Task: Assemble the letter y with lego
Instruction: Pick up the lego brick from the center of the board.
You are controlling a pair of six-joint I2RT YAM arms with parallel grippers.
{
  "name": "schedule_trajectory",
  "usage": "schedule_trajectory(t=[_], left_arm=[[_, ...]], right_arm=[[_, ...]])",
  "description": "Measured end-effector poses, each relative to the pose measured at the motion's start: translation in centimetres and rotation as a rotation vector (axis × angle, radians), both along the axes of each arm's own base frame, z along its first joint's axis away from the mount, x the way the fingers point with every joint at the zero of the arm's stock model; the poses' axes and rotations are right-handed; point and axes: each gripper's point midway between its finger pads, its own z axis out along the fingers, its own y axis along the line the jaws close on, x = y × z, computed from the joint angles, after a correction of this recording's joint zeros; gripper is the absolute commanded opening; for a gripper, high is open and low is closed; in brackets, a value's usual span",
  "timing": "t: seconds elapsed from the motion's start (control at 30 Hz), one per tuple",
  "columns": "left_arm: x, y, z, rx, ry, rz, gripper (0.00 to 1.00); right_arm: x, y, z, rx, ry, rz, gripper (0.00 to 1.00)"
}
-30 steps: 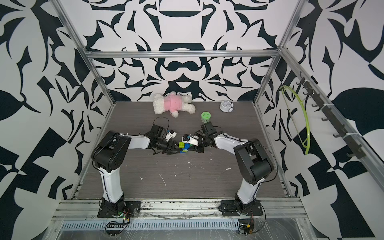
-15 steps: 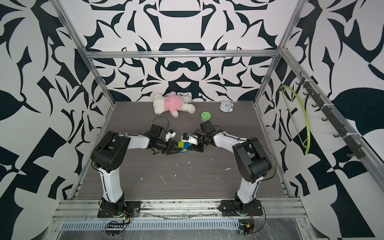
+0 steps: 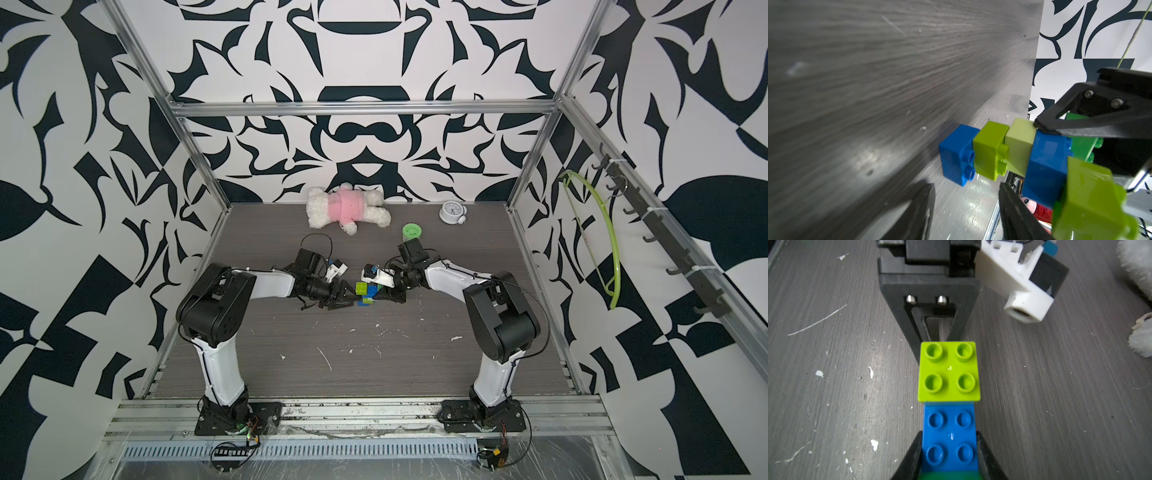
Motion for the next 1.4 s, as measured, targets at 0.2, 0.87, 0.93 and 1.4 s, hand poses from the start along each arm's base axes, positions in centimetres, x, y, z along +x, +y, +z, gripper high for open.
schedule_trajectory(t=[0.2,0.87,0.93,1.4], left_arm=[[0.1,0.7,0.1,0.006,0.007,0.013,0.56],[0.5,3.1,0.1,0.035,0.029,0.072,0.55],[0.6,3.2,0.1,0.038,0.031,0.076,0.55],[1.3,4.7,0.1,0.057,0.037,0.123,0.55]], right_arm=[[0.4,0.0,0.1,-0.009,0.031,-0.003,0.3],[0.8,-0.2,1.4,0.01,0.345,-0.049,0.25],[0.4,-0.3,1.3,0.011,0.394,-0.051,0.25],[-1.6,-0.2,1.2,0.024,0.748,-0.074,0.24]])
